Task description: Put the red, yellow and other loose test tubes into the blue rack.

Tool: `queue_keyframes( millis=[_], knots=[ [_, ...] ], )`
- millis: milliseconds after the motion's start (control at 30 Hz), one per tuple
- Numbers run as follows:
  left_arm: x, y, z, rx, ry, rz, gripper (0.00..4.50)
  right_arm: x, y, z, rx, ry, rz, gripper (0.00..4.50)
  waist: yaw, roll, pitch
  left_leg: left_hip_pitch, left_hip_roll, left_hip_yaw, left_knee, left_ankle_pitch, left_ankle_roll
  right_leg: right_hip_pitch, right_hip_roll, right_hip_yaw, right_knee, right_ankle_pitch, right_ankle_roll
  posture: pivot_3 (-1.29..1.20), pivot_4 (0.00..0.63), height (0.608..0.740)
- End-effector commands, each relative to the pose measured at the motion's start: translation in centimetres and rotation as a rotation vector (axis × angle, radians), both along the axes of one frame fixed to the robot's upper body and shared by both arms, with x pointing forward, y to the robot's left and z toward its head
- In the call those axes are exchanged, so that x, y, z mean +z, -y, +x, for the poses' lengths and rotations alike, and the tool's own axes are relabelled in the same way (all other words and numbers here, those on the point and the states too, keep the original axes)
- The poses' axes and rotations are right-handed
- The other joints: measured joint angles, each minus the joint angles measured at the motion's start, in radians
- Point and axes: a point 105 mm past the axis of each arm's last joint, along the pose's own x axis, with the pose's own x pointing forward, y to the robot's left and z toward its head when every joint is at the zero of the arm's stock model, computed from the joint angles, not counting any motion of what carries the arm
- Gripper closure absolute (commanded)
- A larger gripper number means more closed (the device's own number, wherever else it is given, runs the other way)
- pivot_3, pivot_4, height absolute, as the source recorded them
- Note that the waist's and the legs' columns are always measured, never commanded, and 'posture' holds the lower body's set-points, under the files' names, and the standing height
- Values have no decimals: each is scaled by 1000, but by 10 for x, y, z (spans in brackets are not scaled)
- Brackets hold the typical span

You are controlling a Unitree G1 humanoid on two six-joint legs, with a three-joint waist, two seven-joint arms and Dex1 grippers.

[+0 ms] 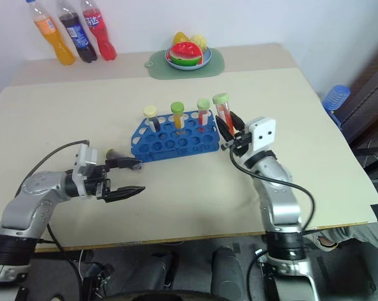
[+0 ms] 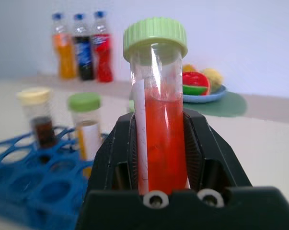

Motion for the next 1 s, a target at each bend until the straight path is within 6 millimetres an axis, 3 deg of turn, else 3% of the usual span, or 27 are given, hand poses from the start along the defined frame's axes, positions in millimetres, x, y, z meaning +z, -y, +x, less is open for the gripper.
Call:
queue_keyframes(
  millis=[33,367,667,833,1000],
  knots=[
    [10,-3,3,31,45,-14,0,15,-6,9,-43,103,73,3699,-4,0,0,0,0,0,0,0,0,0,0,0,0,0,0,0,150,740],
    [9,-8,-6,81,22,-34,0,-11,-26,7,12,114,143,3699,-4,0,0,0,2,0,-1,1,-1,-1,2,0,0,1,-1,0,150,740],
    [9,-5,-9,79,13,-48,0,-12,-40,9,31,131,168,3699,-4,0,0,1,3,-1,-1,2,-3,-1,4,0,1,2,-3,0,150,740],
    [6,-1,-10,66,5,-49,0,-16,-38,8,23,113,140,3699,-4,0,0,1,3,-1,-1,2,-3,-1,4,0,1,2,-3,0,150,740],
    [3,-1,-10,68,3,-47,0,-5,-10,-15,53,55,-8,3699,7,1,0,0,3,-2,-1,2,-3,-1,4,1,0,2,-3,0,150,740]
  ],
)
